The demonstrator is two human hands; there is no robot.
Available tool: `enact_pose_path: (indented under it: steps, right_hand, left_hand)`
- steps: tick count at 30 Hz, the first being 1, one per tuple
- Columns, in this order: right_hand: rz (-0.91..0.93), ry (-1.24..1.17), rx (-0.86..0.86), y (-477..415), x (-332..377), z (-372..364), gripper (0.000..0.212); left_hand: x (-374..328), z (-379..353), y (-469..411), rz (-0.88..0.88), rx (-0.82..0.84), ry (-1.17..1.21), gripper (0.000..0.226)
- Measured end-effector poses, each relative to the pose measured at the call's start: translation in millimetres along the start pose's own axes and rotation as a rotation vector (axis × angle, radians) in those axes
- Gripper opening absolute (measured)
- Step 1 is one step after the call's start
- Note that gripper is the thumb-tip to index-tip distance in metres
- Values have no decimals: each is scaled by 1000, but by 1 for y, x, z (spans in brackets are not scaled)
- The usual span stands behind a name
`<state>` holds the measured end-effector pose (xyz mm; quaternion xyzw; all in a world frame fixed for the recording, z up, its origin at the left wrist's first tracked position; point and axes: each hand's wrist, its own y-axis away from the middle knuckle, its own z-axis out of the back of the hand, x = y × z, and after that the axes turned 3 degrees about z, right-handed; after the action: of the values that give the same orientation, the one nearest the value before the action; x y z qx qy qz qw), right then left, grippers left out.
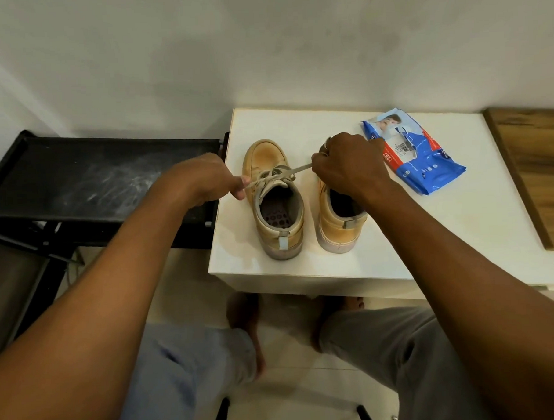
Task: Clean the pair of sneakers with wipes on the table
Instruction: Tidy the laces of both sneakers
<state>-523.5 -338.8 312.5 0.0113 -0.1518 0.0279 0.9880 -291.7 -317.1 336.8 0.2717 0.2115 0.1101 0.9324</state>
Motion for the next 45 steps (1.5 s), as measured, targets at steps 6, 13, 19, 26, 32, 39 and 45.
enact_pose_path:
  steps: [6, 13, 19, 26, 32, 39, 45]
  right_hand:
    - [88, 144, 59, 2, 3, -2, 22]
    - [330, -44, 106, 7, 12, 2, 39]
    - [390, -105, 233, 11, 18, 3, 26]
    - [367, -84, 174, 8, 17, 1, 22]
    - [341, 52, 91, 7, 14, -4, 30]
    - [311, 18, 162, 8, 15, -2, 43]
    - [280, -309, 62, 10, 18, -2, 42]
  left_hand:
    - [1, -5, 0, -23, 35, -13, 42]
    - [-6, -5, 3, -93, -60, 368, 37]
    - [-8, -9, 0, -164, -46, 749, 42]
    - [-10, -14, -1, -303, 100, 877, 41]
    - [-11, -20, -3, -209, -27, 674, 35]
    - [-14, -19, -1, -192, -59, 583, 27]
    - [-10, -21, -3, -243, -98, 556, 22]
